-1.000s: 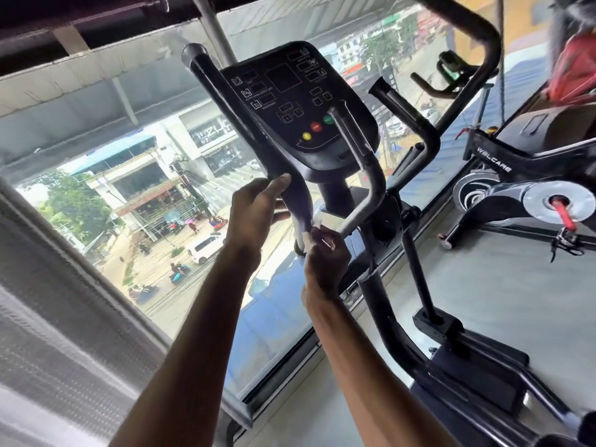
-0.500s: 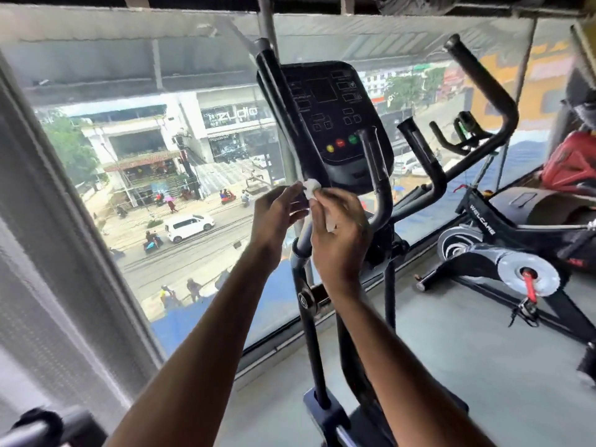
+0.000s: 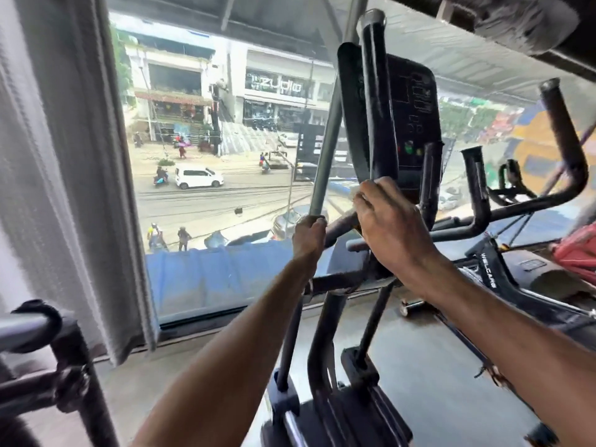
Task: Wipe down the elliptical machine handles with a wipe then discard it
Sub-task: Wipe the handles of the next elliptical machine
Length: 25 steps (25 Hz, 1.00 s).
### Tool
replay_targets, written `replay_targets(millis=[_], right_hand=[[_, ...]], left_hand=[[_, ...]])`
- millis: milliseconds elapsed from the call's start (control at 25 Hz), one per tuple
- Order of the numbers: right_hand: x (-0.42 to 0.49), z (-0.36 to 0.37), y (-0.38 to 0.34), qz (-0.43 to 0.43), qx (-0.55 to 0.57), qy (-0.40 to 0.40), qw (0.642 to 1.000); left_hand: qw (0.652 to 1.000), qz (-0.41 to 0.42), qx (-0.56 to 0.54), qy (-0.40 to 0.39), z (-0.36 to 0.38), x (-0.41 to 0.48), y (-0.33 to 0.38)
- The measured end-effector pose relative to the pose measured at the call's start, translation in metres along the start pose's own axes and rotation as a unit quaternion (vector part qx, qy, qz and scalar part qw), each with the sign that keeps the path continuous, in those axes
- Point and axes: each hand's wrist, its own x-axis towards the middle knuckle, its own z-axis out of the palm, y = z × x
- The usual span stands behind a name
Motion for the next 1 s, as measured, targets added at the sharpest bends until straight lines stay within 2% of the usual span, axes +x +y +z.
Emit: replay_targets(millis=[80, 200, 360, 480, 760, 1000], right_hand=[[0.005, 0.000, -0.007, 0.009, 0.008, -0.072, 0.997], [0.009, 0.006, -0.025, -0.030, -0.050, -0.176, 0.983], [0.015, 0.036, -0.045, -0.037, -0.073, -0.249, 0.965], [0.021, 0.061, -0.057, -0.054, -0.094, -0.243, 0.964], [0.026, 0.120, -0.077, -0.075, -0.120, -0.311, 0.940], [0.038, 0.021, -0.051, -0.048, -0.133, -0.291, 0.946]], left_hand=[[0.999, 0.000, 0.048, -0.001, 0.000, 0.007, -0.012], [0.998, -0.001, 0.057, -0.024, 0.008, 0.030, -0.036], [0.992, 0.018, 0.114, -0.048, 0.005, 0.038, -0.034], [0.989, 0.033, 0.126, -0.075, -0.003, 0.046, -0.042], [0.977, 0.080, 0.159, -0.121, -0.018, 0.078, -0.078], [0.959, 0.122, 0.223, -0.128, -0.007, 0.091, -0.082]])
